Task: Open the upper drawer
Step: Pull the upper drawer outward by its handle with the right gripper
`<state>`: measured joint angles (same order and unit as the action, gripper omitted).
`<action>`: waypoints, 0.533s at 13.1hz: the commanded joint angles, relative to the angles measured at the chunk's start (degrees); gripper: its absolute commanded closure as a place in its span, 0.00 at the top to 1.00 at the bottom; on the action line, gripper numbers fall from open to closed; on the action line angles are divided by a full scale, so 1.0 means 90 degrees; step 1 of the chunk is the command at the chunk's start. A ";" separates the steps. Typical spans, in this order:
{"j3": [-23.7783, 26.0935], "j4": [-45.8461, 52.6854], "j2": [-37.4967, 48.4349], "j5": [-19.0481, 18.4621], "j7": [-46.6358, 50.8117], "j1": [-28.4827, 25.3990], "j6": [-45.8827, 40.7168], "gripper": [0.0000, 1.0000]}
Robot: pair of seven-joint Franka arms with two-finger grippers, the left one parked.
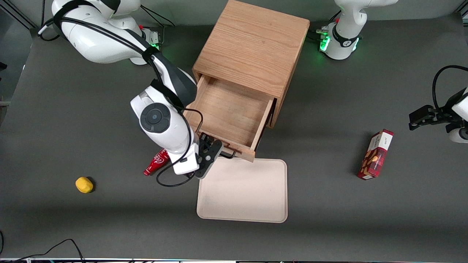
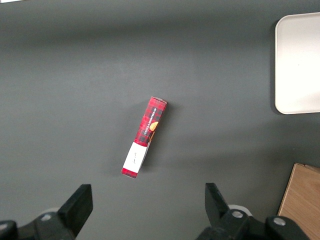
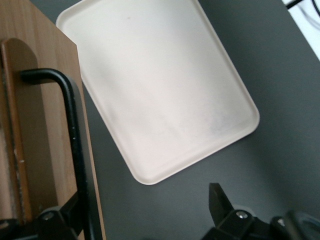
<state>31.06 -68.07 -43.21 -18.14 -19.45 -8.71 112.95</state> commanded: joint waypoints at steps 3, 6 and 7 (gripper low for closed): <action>-0.0052 0.0239 -0.0170 -0.0064 -0.0241 0.0147 0.0077 1.00; -0.0052 0.0269 -0.0180 -0.0006 -0.0221 0.0128 0.0067 1.00; -0.0052 0.0298 -0.0170 0.0130 -0.0212 0.0138 0.0058 1.00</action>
<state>31.08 -67.06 -44.00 -17.83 -19.83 -7.27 114.05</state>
